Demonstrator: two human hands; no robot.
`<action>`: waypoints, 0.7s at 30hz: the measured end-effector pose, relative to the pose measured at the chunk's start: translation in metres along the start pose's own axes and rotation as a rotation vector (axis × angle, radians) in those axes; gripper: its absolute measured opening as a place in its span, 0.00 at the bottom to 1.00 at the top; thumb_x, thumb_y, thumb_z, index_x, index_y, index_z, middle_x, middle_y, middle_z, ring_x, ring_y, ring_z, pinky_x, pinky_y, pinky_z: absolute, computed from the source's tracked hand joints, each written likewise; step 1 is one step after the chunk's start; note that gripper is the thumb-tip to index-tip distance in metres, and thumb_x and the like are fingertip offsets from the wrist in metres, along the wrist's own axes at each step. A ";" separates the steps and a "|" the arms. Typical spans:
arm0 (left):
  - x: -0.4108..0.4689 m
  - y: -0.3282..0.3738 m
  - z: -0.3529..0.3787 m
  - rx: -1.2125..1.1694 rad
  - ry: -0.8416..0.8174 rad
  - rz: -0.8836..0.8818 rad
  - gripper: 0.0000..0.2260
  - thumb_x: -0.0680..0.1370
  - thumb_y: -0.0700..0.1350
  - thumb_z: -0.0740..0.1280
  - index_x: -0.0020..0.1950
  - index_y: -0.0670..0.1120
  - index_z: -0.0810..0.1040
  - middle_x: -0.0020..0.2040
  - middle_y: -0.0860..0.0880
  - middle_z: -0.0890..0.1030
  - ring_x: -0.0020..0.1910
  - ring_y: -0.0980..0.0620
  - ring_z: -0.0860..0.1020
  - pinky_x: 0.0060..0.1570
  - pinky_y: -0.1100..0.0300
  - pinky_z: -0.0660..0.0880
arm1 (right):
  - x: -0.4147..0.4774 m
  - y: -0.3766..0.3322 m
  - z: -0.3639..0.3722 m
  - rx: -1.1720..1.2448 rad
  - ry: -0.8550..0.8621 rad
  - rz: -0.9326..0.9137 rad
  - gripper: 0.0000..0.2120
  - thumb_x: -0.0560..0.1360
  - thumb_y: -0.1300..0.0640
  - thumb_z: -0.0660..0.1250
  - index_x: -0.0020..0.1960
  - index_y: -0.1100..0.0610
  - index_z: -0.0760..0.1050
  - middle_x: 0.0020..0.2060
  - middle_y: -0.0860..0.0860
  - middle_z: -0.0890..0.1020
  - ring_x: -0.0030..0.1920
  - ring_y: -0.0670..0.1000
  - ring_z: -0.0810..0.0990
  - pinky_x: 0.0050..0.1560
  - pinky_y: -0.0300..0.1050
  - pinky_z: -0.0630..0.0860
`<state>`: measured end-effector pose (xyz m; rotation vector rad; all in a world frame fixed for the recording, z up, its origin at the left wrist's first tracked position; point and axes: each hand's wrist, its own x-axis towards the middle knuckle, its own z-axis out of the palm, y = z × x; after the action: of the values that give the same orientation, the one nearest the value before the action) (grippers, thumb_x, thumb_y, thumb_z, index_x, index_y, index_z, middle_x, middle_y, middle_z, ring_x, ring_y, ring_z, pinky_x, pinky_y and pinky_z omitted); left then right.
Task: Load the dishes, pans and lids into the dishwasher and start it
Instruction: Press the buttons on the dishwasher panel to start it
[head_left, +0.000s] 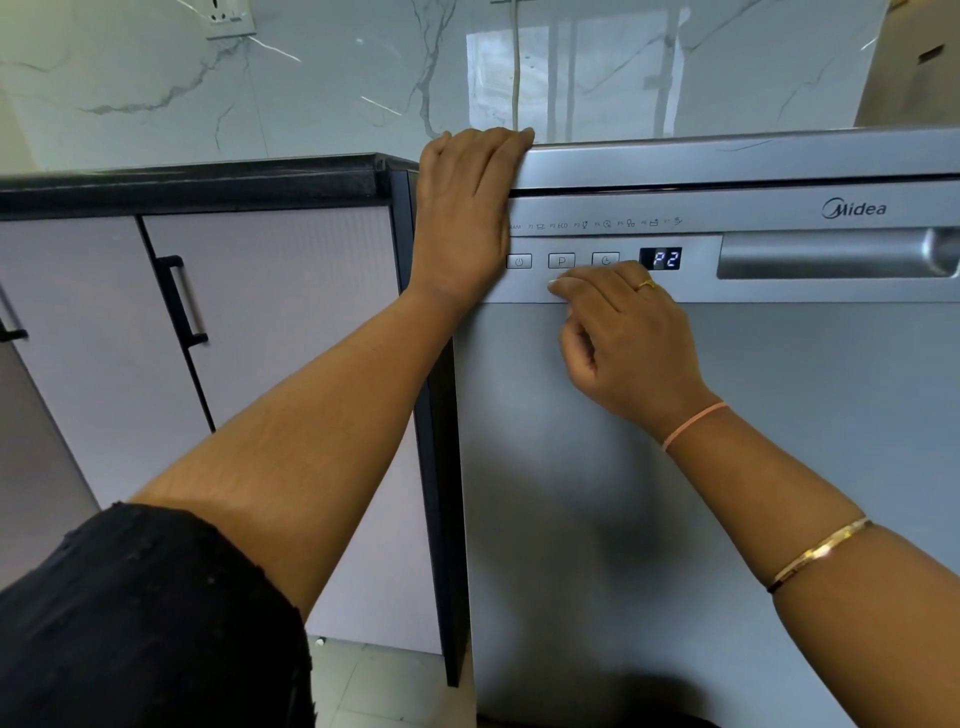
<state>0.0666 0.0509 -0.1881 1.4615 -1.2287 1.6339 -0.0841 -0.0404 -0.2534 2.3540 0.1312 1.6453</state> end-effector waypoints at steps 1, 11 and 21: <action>0.000 0.000 0.000 0.001 0.002 0.001 0.21 0.70 0.32 0.63 0.63 0.40 0.75 0.56 0.43 0.79 0.57 0.50 0.68 0.63 0.50 0.63 | 0.003 0.002 -0.001 -0.008 0.003 -0.012 0.15 0.70 0.62 0.58 0.51 0.63 0.79 0.46 0.57 0.82 0.44 0.60 0.80 0.42 0.49 0.77; -0.001 0.002 -0.001 -0.008 -0.048 -0.042 0.19 0.72 0.34 0.64 0.64 0.42 0.74 0.58 0.45 0.78 0.59 0.48 0.71 0.66 0.50 0.61 | 0.051 0.036 -0.008 -0.216 0.099 0.042 0.17 0.70 0.65 0.61 0.58 0.63 0.75 0.53 0.61 0.79 0.52 0.62 0.78 0.56 0.53 0.68; 0.021 0.019 0.003 0.163 0.006 -0.222 0.16 0.80 0.48 0.54 0.43 0.45 0.79 0.39 0.48 0.80 0.41 0.47 0.76 0.47 0.58 0.61 | 0.084 0.042 -0.004 -0.185 0.013 0.160 0.19 0.79 0.50 0.52 0.56 0.61 0.76 0.48 0.58 0.81 0.50 0.60 0.77 0.55 0.52 0.67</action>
<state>0.0466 0.0379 -0.1723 1.6281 -0.9103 1.6145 -0.0612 -0.0612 -0.1647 2.2641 -0.2031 1.6647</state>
